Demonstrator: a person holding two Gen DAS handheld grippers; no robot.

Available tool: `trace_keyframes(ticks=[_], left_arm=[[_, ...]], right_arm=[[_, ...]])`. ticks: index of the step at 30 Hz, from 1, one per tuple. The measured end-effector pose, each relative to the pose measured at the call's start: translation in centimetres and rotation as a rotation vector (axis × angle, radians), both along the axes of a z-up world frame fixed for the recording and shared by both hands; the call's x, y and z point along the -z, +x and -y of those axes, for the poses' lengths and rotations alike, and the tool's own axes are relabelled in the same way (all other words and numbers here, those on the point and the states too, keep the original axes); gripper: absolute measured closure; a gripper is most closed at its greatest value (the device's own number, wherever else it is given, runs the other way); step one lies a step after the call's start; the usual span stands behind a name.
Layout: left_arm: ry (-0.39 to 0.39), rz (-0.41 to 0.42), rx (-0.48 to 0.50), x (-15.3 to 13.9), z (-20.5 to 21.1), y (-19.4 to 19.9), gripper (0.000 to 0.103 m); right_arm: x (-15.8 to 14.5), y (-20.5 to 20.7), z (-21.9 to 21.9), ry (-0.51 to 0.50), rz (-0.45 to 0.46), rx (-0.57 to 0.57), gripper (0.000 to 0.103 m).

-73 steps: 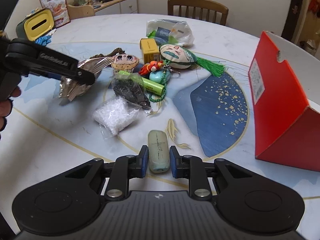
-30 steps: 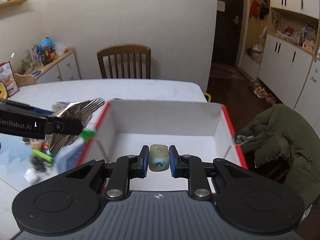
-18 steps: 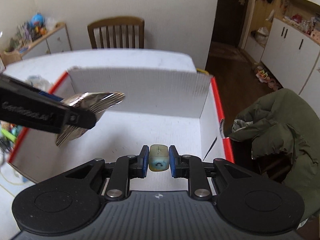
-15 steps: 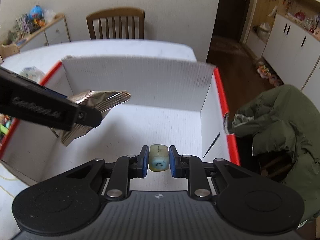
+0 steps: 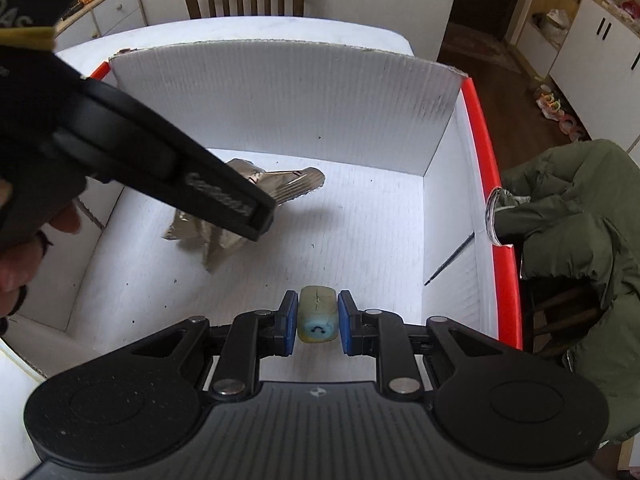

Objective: Organize objects
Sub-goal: 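Carry the foil bag and eraser into the shoebox and open both tools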

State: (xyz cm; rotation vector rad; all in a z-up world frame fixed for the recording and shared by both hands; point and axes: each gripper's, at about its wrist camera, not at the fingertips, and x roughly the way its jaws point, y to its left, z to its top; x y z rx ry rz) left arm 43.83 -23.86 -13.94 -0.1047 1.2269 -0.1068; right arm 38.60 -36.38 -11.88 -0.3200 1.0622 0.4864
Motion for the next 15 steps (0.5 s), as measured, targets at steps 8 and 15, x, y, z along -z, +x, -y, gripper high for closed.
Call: trace_keyframes(ticks=[8,15], left_arm=[[0.0,-0.027,0.028,0.54,0.66,0.57,0.048],[-0.01,-0.015,0.046,0.13,0.78,0.14,0.025]], right_arm=[[0.03,0.22,0.52,0.001,-0.039,-0.013,0.082],[-0.5,-0.1,0.92,0.033,-0.032,-0.031,0.082]])
